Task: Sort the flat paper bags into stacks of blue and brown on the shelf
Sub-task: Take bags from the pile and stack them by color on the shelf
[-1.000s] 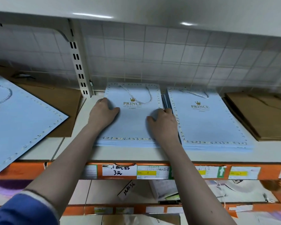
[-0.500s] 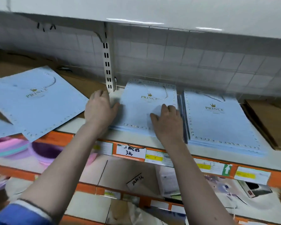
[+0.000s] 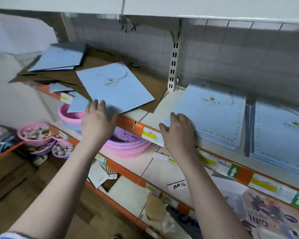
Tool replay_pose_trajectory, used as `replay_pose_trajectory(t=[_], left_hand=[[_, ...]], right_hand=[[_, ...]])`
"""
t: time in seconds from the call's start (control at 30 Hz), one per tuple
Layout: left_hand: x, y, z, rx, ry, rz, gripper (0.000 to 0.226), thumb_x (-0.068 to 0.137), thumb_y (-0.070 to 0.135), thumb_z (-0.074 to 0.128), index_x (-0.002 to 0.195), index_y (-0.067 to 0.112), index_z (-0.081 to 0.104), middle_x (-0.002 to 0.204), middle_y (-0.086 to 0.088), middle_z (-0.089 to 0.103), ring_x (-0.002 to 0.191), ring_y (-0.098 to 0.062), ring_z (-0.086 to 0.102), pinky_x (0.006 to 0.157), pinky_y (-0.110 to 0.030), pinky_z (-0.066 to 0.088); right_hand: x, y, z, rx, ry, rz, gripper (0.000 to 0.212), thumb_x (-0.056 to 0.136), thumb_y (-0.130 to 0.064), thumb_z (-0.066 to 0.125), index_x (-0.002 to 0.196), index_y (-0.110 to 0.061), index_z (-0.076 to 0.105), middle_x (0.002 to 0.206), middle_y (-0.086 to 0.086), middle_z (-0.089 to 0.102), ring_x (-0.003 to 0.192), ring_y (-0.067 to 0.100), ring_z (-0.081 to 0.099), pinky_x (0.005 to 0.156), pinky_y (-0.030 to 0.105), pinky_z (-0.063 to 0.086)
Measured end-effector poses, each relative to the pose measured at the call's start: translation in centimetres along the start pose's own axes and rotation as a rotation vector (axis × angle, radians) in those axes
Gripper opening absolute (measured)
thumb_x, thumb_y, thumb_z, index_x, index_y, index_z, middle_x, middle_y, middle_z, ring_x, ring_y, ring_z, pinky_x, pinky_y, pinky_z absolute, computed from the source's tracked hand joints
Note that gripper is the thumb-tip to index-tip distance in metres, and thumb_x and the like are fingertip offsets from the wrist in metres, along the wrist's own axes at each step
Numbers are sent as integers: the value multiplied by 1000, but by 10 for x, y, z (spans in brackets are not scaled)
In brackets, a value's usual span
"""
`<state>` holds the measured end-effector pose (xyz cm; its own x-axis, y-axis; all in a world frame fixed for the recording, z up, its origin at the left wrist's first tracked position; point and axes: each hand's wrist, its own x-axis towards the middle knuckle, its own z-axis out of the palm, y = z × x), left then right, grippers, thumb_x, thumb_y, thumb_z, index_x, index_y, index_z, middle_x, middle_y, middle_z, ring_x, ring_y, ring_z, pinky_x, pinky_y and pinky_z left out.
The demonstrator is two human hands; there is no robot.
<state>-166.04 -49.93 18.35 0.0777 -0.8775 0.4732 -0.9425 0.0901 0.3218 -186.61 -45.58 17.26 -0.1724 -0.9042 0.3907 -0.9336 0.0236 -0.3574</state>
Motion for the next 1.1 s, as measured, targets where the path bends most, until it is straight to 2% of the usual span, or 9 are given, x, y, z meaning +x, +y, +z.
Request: replay_pose_trajectory(t=[0.13,0.23,0.37,0.47,0.57,0.7,0.83,1.0,1.1], left_hand=[[6,-15,-5,1,15,-73,50,88,27,60,122,-8,48,129,-29,46,125,-42,37,105,-45,25],[20,-30,0,-3,23,-92,51,88,30,58,122,-7,48,126,-29,48,125,-41,37,105,-46,27],[42,-44,6,-17,12,-153,54,90,34,56,127,-4,45,129,-29,45,127,-40,34,105,-44,24],[64,-53,12,-38,14,-143,58,89,35,57,130,-3,43,130,-27,44,126,-40,34,106,-43,25],[88,-63,22,-37,-4,-126,69,89,37,58,140,-3,34,137,-28,39,130,-40,31,109,-42,21],[114,-75,37,-23,-60,-140,73,89,45,54,139,-4,31,132,-28,44,128,-42,34,107,-44,26],[128,-83,49,-106,-130,-153,70,89,48,53,132,-3,31,114,-26,56,109,-43,49,86,-45,39],[131,-84,53,-128,-25,-229,75,81,46,64,131,-2,35,112,-25,54,107,-43,48,86,-47,38],[132,-83,50,-271,27,-260,71,77,38,69,127,-3,38,106,-25,52,102,-43,47,85,-45,38]], right_hand=[[12,-17,10,-1,-13,-40,45,93,-34,53,123,-1,53,116,18,55,112,32,47,92,38,36],[26,-29,19,-16,-39,-47,47,94,-35,50,129,-3,49,121,17,53,115,31,45,97,37,34],[49,-45,35,-34,-31,-77,42,93,-36,51,120,-4,53,115,17,55,112,33,47,94,39,35],[72,-57,50,-73,-60,-83,51,94,-40,48,133,-7,46,122,16,52,116,31,46,95,37,35],[95,-66,63,-123,-80,-72,50,95,-44,45,131,-8,45,122,15,52,117,30,45,95,37,36],[121,-76,80,-165,-142,-31,54,96,-46,39,133,-6,40,124,16,51,115,30,46,91,36,38],[142,-83,94,-159,-187,73,58,96,-49,38,136,-7,38,127,17,50,116,32,46,91,38,37],[156,-83,96,-85,-134,221,57,90,-53,46,123,-7,51,122,16,51,115,32,44,93,39,34],[159,-86,92,28,-97,268,52,87,-51,52,114,-7,55,114,15,51,110,31,45,92,39,36]])
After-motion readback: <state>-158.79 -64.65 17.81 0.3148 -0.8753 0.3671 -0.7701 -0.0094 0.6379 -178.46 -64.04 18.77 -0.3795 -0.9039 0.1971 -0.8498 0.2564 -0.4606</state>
